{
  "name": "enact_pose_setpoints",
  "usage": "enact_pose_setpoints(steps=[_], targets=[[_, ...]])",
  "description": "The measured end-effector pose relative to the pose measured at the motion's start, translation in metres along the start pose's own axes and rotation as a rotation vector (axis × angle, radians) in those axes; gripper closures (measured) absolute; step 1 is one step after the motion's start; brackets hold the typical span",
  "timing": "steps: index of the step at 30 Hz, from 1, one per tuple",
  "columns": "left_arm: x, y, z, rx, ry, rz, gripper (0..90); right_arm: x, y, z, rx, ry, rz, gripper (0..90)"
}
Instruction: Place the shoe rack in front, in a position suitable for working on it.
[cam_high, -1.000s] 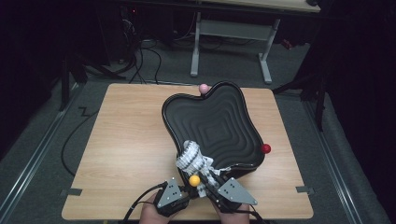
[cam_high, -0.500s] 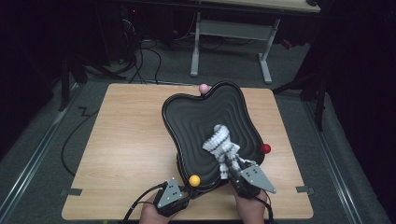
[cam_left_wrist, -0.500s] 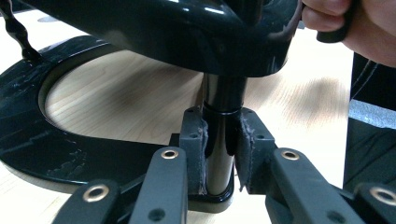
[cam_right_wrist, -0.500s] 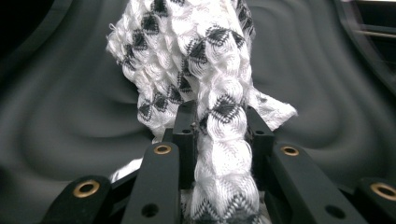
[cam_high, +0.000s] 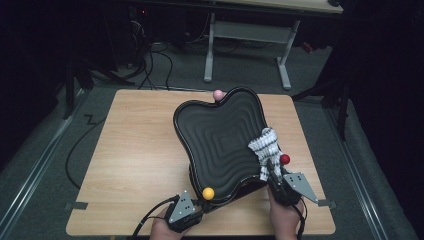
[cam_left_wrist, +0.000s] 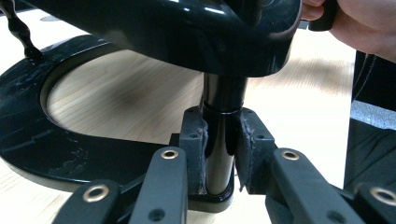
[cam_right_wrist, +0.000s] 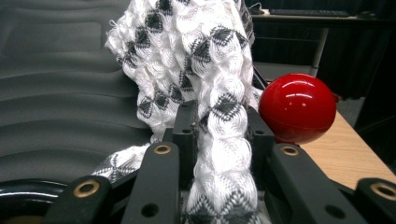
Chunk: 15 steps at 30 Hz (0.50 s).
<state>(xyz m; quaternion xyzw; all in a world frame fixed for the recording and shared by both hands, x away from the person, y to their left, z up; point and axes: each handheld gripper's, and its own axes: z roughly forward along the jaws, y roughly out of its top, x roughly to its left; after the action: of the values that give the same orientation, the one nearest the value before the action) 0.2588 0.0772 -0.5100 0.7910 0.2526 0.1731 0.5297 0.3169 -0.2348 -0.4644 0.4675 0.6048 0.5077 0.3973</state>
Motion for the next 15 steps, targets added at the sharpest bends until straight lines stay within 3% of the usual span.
enact_pose_setpoints(steps=[9, 15], targets=[[0.000, -0.001, 0.000, -0.003, -0.004, -0.001, 74.5, -0.001, 0.001, 0.000, 0.004, 0.052, 0.032, 69.5], [0.001, -0.001, 0.000, -0.004, -0.010, 0.002, 74.5, 0.017, 0.003, -0.002, 0.001, 0.125, 0.000, 69.2]])
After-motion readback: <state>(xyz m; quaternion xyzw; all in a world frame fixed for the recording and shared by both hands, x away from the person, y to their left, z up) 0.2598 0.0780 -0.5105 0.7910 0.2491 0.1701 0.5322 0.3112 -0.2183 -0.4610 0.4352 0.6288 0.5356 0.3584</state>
